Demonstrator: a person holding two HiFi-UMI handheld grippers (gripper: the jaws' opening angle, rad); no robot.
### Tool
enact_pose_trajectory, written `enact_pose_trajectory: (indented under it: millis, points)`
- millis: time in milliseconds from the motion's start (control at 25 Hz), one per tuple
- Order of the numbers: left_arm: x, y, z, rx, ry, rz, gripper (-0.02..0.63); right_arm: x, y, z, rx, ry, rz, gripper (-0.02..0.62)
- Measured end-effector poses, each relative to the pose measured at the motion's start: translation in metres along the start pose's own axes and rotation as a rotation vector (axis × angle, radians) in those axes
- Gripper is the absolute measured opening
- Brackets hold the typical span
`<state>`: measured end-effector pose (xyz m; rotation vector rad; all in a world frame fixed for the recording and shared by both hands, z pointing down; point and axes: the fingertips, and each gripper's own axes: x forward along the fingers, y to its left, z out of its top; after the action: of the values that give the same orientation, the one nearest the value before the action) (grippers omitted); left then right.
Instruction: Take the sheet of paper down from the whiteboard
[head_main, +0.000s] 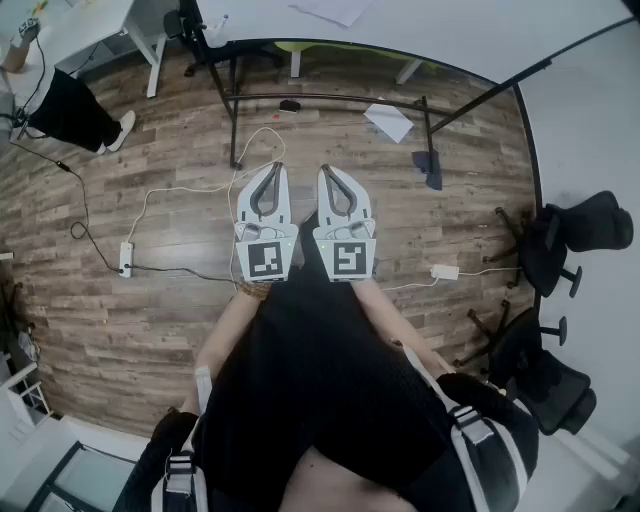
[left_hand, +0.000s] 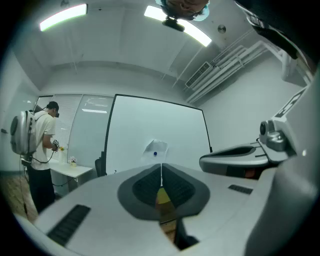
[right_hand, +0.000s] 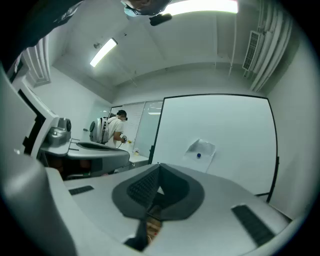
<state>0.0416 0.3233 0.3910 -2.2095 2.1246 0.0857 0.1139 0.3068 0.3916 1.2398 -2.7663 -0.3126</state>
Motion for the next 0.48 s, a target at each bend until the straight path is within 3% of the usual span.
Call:
enact_pose_trajectory:
  millis: [160, 480]
  points:
    - [0.001, -0.005, 0.002, -0.002, 0.003, -0.007, 0.015, -0.003, -0.004, 0.000, 0.074, 0.002, -0.002, -0.002]
    - [0.014, -0.010, -0.001, 0.004, 0.017, -0.019, 0.015, 0.007, -0.015, -0.006, 0.064, 0.022, -0.008, -0.002]
